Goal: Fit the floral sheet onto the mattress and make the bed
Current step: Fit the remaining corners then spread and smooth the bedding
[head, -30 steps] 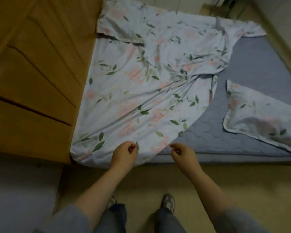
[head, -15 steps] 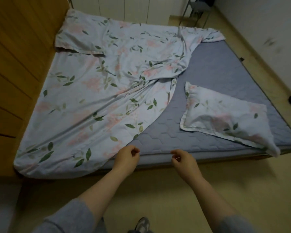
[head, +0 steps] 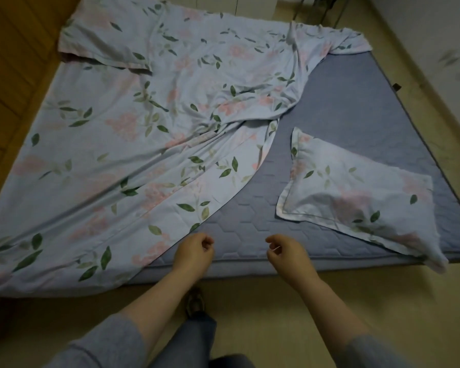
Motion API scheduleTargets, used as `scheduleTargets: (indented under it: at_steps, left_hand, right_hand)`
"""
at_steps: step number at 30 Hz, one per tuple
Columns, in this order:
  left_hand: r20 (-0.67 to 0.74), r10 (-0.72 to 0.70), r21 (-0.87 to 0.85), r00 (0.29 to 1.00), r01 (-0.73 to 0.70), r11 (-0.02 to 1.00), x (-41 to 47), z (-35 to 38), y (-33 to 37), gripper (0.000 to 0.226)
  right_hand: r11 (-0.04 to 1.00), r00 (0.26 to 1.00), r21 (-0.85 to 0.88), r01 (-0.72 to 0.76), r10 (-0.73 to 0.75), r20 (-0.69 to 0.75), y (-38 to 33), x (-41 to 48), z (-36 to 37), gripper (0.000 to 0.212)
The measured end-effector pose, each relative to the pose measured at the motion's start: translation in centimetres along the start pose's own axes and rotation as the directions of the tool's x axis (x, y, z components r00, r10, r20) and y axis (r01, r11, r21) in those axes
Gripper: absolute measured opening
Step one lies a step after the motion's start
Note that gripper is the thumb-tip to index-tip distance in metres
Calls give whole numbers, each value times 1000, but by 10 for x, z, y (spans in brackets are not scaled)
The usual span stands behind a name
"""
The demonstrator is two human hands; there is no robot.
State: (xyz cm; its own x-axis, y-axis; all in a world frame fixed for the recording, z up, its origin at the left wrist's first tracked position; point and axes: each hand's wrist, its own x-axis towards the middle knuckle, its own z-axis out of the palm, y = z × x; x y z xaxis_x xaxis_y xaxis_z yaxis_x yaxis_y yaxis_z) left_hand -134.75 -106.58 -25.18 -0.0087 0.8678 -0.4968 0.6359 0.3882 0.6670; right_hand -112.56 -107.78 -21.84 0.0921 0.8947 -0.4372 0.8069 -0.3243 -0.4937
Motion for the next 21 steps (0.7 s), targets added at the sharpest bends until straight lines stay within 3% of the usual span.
scheduleTargets:
  at_steps: [7,15,21]
  left_hand:
    - [20,-63,31,998,63,998,51,3,-1,14]
    - [-15,-192,21,981,192,981,105,22,-24,27]
    - [-82,-255,83,963,262,961,154,55,-51,37]
  right_hand:
    - [994,992,-84,64,-55,111,-3,72,0,35]
    - [949,942,-223,222,-150,301,-8,169,27,36]
    - [797,866,-415,438,-251,432,-2,253,65,44]
